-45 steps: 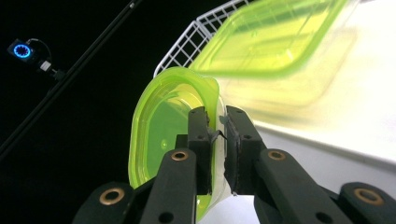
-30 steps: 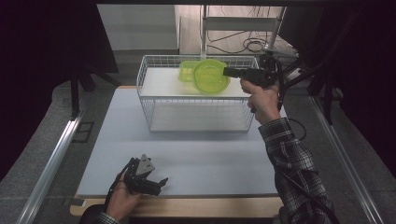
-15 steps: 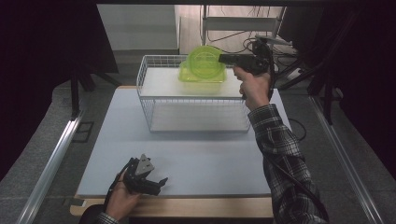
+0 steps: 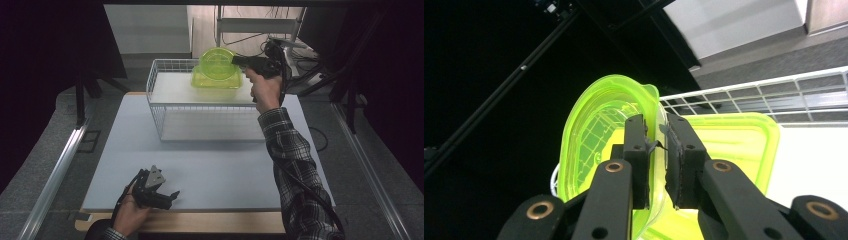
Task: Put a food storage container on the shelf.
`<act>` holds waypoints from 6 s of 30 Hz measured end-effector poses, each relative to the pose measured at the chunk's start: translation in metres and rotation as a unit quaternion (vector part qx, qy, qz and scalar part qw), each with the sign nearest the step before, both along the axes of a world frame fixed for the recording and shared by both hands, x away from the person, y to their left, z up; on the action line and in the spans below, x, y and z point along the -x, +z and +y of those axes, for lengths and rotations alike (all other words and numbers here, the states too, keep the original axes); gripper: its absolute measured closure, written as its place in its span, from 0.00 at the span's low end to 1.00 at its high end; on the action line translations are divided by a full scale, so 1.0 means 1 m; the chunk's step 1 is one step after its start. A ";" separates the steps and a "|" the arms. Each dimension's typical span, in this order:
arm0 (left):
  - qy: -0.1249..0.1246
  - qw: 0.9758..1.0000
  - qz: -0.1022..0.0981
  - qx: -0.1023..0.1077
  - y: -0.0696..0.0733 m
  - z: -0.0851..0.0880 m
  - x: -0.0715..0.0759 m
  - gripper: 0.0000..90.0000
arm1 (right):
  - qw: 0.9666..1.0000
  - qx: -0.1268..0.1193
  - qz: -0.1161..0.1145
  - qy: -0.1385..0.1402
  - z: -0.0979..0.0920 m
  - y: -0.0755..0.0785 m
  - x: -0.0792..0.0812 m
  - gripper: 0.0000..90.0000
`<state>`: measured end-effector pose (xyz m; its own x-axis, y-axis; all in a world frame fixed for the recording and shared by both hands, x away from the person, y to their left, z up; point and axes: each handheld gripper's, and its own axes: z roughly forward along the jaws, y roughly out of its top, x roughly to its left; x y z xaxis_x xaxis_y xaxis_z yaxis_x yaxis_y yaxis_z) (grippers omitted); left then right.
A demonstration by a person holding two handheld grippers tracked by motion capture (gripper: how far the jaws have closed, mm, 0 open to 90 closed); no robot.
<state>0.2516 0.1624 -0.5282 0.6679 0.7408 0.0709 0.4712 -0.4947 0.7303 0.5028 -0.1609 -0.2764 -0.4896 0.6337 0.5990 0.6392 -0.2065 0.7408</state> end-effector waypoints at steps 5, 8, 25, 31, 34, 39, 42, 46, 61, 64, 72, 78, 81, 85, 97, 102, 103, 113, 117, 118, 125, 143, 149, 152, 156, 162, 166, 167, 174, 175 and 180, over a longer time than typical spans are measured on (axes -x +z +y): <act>0.000 1.000 0.000 0.000 0.000 0.000 0.000 0.06 | 0.999 0.029 -0.010 -0.022 0.005 0.001 0.000 0.82; -0.001 1.000 -0.001 -0.002 0.000 -0.001 0.000 0.06 | 0.999 0.030 -0.011 -0.026 0.006 0.000 -0.002 0.81; -0.003 1.000 -0.002 -0.003 0.000 -0.001 0.000 0.06 | 0.998 0.054 -0.019 -0.016 0.008 0.001 -0.006 0.59; -0.003 1.000 0.000 0.001 0.001 -0.001 0.000 0.06 | 0.997 0.068 -0.032 0.012 0.003 0.004 0.001 0.46; 0.000 1.000 0.005 0.009 0.001 0.000 0.000 0.06 | 0.996 0.082 -0.042 0.022 0.002 0.004 0.005 0.43; -0.001 1.000 0.006 0.010 0.002 0.000 0.000 0.06 | 0.993 0.098 -0.058 0.035 0.000 0.004 0.013 0.37; -0.001 1.000 0.007 0.011 0.001 -0.001 -0.001 0.06 | 0.991 0.112 -0.066 0.039 0.000 0.004 0.019 0.34; -0.002 1.000 0.009 0.013 0.001 -0.001 -0.001 0.06 | 0.989 0.119 -0.073 0.048 0.000 0.002 0.025 0.30; -0.003 1.000 0.013 0.022 0.002 -0.001 -0.001 0.06 | 0.982 0.145 -0.092 0.079 -0.005 -0.014 0.044 0.20; -0.004 1.000 0.016 0.027 0.002 -0.001 -0.001 0.06 | 0.980 0.153 -0.098 0.081 -0.005 -0.017 0.049 0.18; -0.005 0.999 0.019 0.032 0.002 -0.001 -0.001 0.05 | 0.976 0.163 -0.105 0.096 -0.005 -0.025 0.060 0.15; -0.006 0.999 0.021 0.033 0.002 -0.001 -0.001 0.05 | 0.974 0.169 -0.109 0.101 -0.007 -0.032 0.066 0.14; -0.007 0.999 0.022 0.031 0.002 -0.001 -0.001 0.06 | 0.973 0.173 -0.110 0.103 -0.008 -0.035 0.069 0.14; -0.007 0.999 0.022 0.032 0.002 -0.001 0.000 0.06 | 0.971 0.182 -0.113 0.105 -0.009 -0.039 0.073 0.13; -0.010 0.999 0.023 0.031 0.002 -0.001 0.000 0.05 | 0.967 0.198 -0.109 0.117 -0.014 -0.058 0.083 0.11; -0.011 0.999 0.023 0.030 0.002 -0.001 -0.001 0.05 | 0.964 0.208 -0.109 0.122 -0.018 -0.065 0.087 0.10; -0.012 0.999 0.023 0.030 0.002 -0.001 0.000 0.05 | 0.964 0.210 -0.107 0.124 -0.019 -0.067 0.087 0.10; -0.014 0.999 0.021 0.025 0.001 -0.001 0.000 0.04 | 0.960 0.219 -0.108 0.135 -0.024 -0.082 0.098 0.06; -0.013 0.999 0.020 0.024 0.001 -0.001 0.000 0.04 | 0.956 0.233 -0.119 0.133 -0.024 -0.089 0.105 0.04; -0.013 0.999 0.020 0.024 0.001 -0.001 0.000 0.04 | 0.955 0.237 -0.121 0.133 -0.025 -0.090 0.106 0.03; -0.012 0.999 0.020 0.022 0.001 -0.001 0.000 0.04 | 0.951 0.248 -0.131 0.133 -0.025 -0.100 0.116 0.02; -0.013 1.000 0.019 0.019 0.001 -0.001 0.000 0.04 | 0.944 0.270 -0.133 0.132 -0.024 -0.133 0.131 0.01; -0.016 1.000 0.017 0.018 0.001 -0.001 0.000 0.04 | 0.942 0.282 -0.130 0.132 -0.025 -0.145 0.134 0.01; -0.016 1.000 0.016 0.017 0.001 -0.002 0.001 0.04 | 0.942 0.283 -0.133 0.127 -0.027 -0.149 0.136 0.01; -0.016 1.000 0.016 0.017 0.001 -0.001 0.001 0.04 | 0.941 0.286 -0.132 0.124 -0.029 -0.154 0.140 0.01; -0.015 1.000 0.016 0.017 0.001 -0.001 0.001 0.04 | 0.943 0.282 -0.127 0.121 -0.034 -0.160 0.147 0.01; -0.015 1.000 0.014 0.016 0.001 -0.001 0.001 0.04 | 0.944 0.282 -0.124 0.121 -0.038 -0.164 0.151 0.01; -0.015 1.000 0.013 0.015 0.000 -0.001 0.001 0.04 | 0.943 0.283 -0.124 0.121 -0.038 -0.165 0.152 0.01; -0.016 1.000 0.011 0.013 0.000 -0.001 0.001 0.04 | 0.940 0.294 -0.123 0.124 -0.040 -0.174 0.158 0.01; -0.016 1.000 0.011 0.013 0.000 -0.001 0.001 0.04 | 0.940 0.296 -0.121 0.123 -0.040 -0.175 0.159 0.01; -0.016 1.000 0.010 0.012 0.000 -0.001 0.001 0.04 | 0.940 0.296 -0.118 0.121 -0.045 -0.181 0.162 0.01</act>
